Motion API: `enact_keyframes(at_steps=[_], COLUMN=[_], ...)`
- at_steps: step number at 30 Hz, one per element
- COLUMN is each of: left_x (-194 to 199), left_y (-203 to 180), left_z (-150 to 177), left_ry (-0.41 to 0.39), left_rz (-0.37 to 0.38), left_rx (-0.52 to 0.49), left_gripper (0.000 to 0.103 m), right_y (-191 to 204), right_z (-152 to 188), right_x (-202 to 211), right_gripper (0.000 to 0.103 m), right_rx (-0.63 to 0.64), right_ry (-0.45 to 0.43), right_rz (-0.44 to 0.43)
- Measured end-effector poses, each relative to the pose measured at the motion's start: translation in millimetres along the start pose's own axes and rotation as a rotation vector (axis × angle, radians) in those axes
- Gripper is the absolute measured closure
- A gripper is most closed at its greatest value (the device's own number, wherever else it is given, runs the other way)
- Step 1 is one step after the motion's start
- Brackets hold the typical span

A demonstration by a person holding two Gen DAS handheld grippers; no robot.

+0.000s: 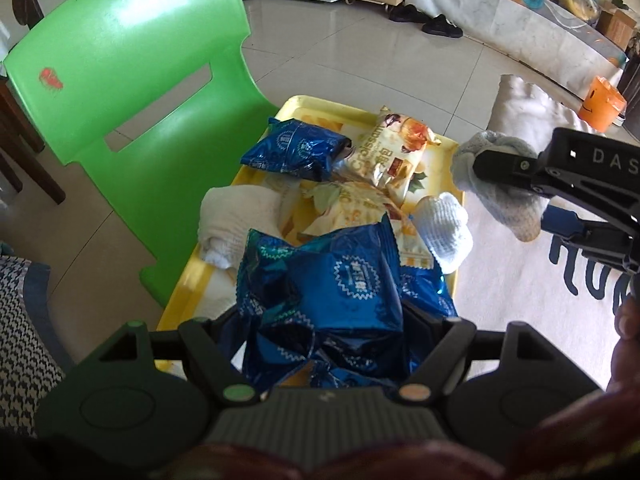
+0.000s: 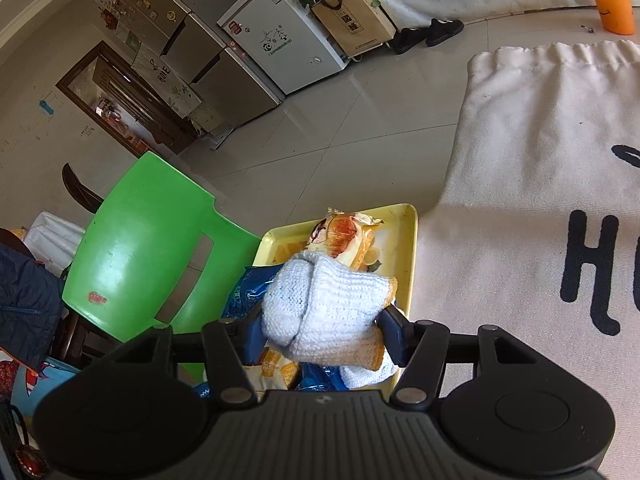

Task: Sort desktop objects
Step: 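Carry the blue packet and white glove over the tray with both grippers, then open both grippers to drop the blue packet and glove onto the tray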

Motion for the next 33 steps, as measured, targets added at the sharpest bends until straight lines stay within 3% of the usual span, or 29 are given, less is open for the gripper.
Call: enact_keyframes(at_steps=[6, 11, 13, 17, 21, 25, 28, 33], left_x=[-8, -17, -21, -31, -22, -12, -9, -2], left_y=[13, 21, 20, 25, 23, 16, 17, 20], left_z=[1, 0, -1, -1, -3, -6, -9, -14], left_ry=[0.01, 0.035, 0.033, 0.081, 0.048, 0.005, -0.002, -0.038], left_rz=[-0.056, -0.061, -0.058, -0.071, -0.05, -0.051, -0.01, -0.004], left_rx=[0.045, 0.091, 0.098, 0.133, 0.15, 0.11, 0.137, 0.16], left_gripper=[0.026, 0.026, 0.02, 0.02, 0.01, 0.01, 0.01, 0.01], right_y=[8, 12, 13, 17, 19, 14, 12, 15], right_z=[-2, 1, 1, 7, 9, 9, 8, 8], right_x=[-20, -33, -38, -47, -41, -27, -16, 8], right_gripper=[0.045, 0.044, 0.042, 0.026, 0.02, 0.02, 0.02, 0.02], right_rx=[-0.007, -0.025, -0.029, -0.028, -0.013, -0.021, -0.039, -0.05], right_ry=[0.002, -0.003, -0.006, 0.014, 0.015, 0.002, -0.005, -0.026], right_rz=[-0.018, -0.02, -0.009, -0.005, -0.007, 0.002, 0.0, 0.018])
Point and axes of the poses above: each gripper's, at about its wrist camera, not at the fingertips, and x roughly against the way its jaws point, y to its left, z to its underside, the point moved 5 cm from there along -x, roughly the way its jaws point, and after that the axes turned 3 degrees about y, right-handed, at the moved point
